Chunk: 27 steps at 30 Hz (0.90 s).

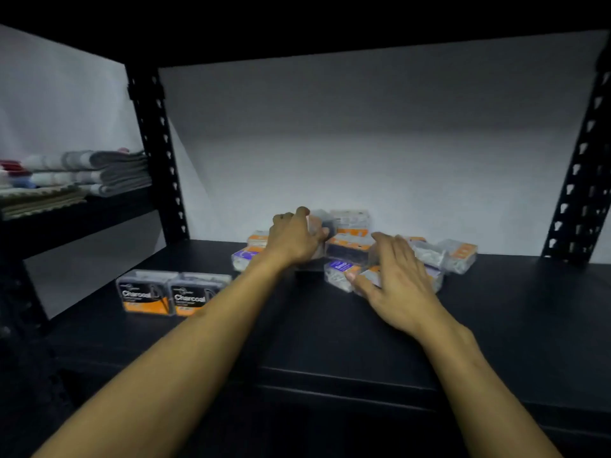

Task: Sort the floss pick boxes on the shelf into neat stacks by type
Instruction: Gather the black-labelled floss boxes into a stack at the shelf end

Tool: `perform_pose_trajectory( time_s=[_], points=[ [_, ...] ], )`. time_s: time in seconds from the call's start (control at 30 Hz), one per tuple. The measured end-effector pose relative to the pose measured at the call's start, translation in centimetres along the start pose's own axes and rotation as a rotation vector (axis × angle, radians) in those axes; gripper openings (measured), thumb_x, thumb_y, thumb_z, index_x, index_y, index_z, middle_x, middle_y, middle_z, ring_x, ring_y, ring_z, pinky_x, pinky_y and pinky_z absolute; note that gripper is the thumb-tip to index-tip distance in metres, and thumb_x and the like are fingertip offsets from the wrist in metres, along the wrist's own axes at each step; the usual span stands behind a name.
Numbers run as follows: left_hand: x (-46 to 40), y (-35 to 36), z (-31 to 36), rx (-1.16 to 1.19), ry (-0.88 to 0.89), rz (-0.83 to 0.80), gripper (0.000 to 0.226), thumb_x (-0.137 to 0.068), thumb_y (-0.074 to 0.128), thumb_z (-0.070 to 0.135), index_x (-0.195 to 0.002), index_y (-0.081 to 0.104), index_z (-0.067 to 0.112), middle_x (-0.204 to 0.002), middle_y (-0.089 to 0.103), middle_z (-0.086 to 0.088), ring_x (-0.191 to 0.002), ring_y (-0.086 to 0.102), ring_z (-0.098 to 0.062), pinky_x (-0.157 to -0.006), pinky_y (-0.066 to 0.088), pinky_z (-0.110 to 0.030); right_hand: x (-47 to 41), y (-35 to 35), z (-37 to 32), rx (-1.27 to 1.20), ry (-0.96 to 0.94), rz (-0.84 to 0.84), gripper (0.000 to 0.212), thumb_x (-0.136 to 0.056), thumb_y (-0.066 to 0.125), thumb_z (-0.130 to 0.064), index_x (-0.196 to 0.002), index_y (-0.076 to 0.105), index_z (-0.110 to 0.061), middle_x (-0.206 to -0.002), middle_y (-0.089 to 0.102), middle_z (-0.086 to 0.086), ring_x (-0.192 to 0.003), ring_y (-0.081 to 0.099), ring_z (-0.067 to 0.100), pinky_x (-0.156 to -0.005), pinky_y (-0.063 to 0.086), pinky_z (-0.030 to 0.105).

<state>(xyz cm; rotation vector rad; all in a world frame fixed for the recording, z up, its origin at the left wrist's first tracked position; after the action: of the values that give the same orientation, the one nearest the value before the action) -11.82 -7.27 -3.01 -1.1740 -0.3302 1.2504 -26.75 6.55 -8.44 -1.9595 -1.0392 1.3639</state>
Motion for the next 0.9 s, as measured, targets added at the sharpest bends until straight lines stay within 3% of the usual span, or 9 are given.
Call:
perform_pose_trajectory(
  time_s=[0.17, 0.27, 0.33, 0.4, 0.47, 0.57, 0.7, 0.8, 0.9],
  points=[
    [-4.9, 1.4, -0.5, 0.122, -0.082, -0.08, 0.067, -0.098, 0.043, 0.058, -0.149, 0.038, 0.015, -0.153, 0.045, -0.011, -0.138, 0.043, -0.034, -0.112, 0.036, -0.044, -2.3, 0.5, -0.2, 0.016, 0.02, -0.127, 0.077, -0.1, 0.036, -0.057, -0.159, 0.005, -0.02, -0.168, 0.005, -0.004, -0.154, -0.009, 0.018, -0.124, 0.006, 0.041],
    [-6.4, 2.2, 0.2, 0.173, -0.106, -0.117, 0.067, -0.095, 0.05, 0.057, -0.145, 0.046, 0.013, -0.147, 0.05, -0.01, -0.133, 0.048, -0.03, -0.107, 0.041, -0.039, -2.9, 1.1, -0.1, 0.121, 0.023, -0.152, 0.07, -0.1, 0.037, -0.055, -0.157, 0.02, -0.016, -0.163, 0.023, 0.005, -0.151, 0.013, 0.027, -0.12, 0.016, 0.041],
    [-7.4, 2.4, 0.3, 0.205, -0.148, -0.128, 0.062, -0.088, 0.063, 0.054, -0.134, 0.056, 0.013, -0.129, 0.06, -0.008, -0.118, 0.057, -0.028, -0.093, 0.047, -0.034, -3.0, 0.8, 0.0, 0.192, 0.01, -0.062, 0.058, -0.099, 0.042, -0.053, -0.144, 0.042, -0.016, -0.146, 0.038, 0.009, -0.135, 0.034, 0.03, -0.11, 0.029, 0.04],
    [-8.2, 2.1, 0.2, 0.286, -0.175, -0.142, 0.053, -0.081, 0.072, 0.047, -0.12, 0.062, 0.013, -0.112, 0.066, -0.007, -0.102, 0.064, -0.026, -0.081, 0.052, -0.034, -3.0, 0.5, 0.0, 0.168, -0.003, -0.006, 0.046, -0.096, 0.052, -0.05, -0.128, 0.052, -0.016, -0.13, 0.043, 0.01, -0.121, 0.042, 0.03, -0.102, 0.036, 0.039],
    [-8.4, 1.8, 0.1, 0.376, -0.191, -0.175, 0.055, -0.075, 0.076, 0.04, -0.12, 0.06, 0.013, -0.111, 0.066, -0.008, -0.097, 0.066, -0.025, -0.078, 0.055, -0.034, -2.7, 0.3, 0.0, 0.101, 0.012, -0.011, 0.042, -0.093, 0.059, -0.046, -0.122, 0.049, -0.017, -0.122, 0.045, 0.009, -0.113, 0.048, 0.032, -0.095, 0.04, 0.04],
    [-8.1, 1.3, 0.3, 0.319, -0.125, -0.139, 0.065, -0.076, 0.077, 0.04, -0.131, 0.053, 0.014, -0.119, 0.06, -0.007, -0.109, 0.062, -0.027, -0.091, 0.054, -0.037, -2.6, 0.2, 0.2, 0.085, -0.003, -0.021, 0.043, -0.092, 0.062, -0.044, -0.121, 0.045, -0.018, -0.118, 0.054, 0.008, -0.11, 0.052, 0.032, -0.09, 0.04, 0.04],
    [-7.3, -0.4, 0.5, 0.26, -0.025, -0.051, 0.053, -0.081, 0.074, 0.042, -0.125, 0.061, 0.016, -0.114, 0.064, -0.006, -0.106, 0.062, -0.025, -0.083, 0.047, -0.03, -2.1, -0.2, 0.6, 0.089, -0.014, -0.057, 0.045, -0.087, 0.064, -0.052, -0.113, 0.038, -0.027, -0.121, 0.057, -0.001, -0.115, 0.051, 0.026, -0.091, 0.035, 0.039],
    [-6.2, -2.8, 0.5, 0.316, 0.017, -0.074, 0.035, -0.08, 0.076, 0.028, -0.113, 0.069, 0.017, -0.102, 0.074, -0.01, -0.101, 0.068, -0.028, -0.087, 0.052, -0.035, -1.8, -0.5, 0.8, 0.068, -0.027, -0.088, 0.046, -0.084, 0.069, -0.049, -0.106, 0.034, -0.03, -0.121, 0.057, -0.002, -0.116, 0.049, 0.024, -0.091, 0.035, 0.037],
    [-3.6, -5.6, 0.5, 0.306, 0.078, -0.137, 0.034, -0.078, 0.076, 0.015, -0.111, 0.07, 0.018, -0.097, 0.074, -0.009, -0.094, 0.07, -0.026, -0.088, 0.054, -0.037, -1.4, -0.9, 0.4, 0.008, -0.025, -0.079, 0.044, -0.083, 0.073, -0.042, -0.098, 0.035, -0.029, -0.116, 0.058, -0.001, -0.111, 0.049, 0.024, -0.089, 0.038, 0.035]
  ],
)
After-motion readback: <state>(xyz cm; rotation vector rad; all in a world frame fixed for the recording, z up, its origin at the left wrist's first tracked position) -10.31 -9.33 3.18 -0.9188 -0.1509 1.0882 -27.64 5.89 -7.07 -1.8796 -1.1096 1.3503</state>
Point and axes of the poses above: each hand's wrist, its own x-axis away from the middle knuckle, its own y-axis out of the palm, z = x × y, the point moved 2 cm from there along -x, towards the middle knuckle
